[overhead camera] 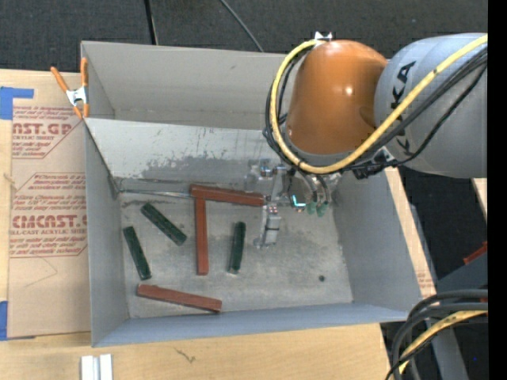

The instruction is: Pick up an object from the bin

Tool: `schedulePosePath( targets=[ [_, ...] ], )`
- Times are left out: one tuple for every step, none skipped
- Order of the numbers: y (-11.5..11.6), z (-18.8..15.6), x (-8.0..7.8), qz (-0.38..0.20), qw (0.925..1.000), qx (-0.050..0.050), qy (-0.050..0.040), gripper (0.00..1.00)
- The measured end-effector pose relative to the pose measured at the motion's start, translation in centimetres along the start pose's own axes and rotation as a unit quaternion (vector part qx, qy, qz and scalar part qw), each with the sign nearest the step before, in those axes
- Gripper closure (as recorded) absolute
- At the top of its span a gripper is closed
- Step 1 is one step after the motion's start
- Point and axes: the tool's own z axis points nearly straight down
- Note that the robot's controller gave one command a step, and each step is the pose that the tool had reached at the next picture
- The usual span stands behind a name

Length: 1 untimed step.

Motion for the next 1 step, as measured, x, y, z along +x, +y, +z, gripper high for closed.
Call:
schedulePosePath(
  targets=[
    [-0.03,-0.45,-0.16,0.001,1.0000,0.000,-0.0041,0.00]
  ],
)
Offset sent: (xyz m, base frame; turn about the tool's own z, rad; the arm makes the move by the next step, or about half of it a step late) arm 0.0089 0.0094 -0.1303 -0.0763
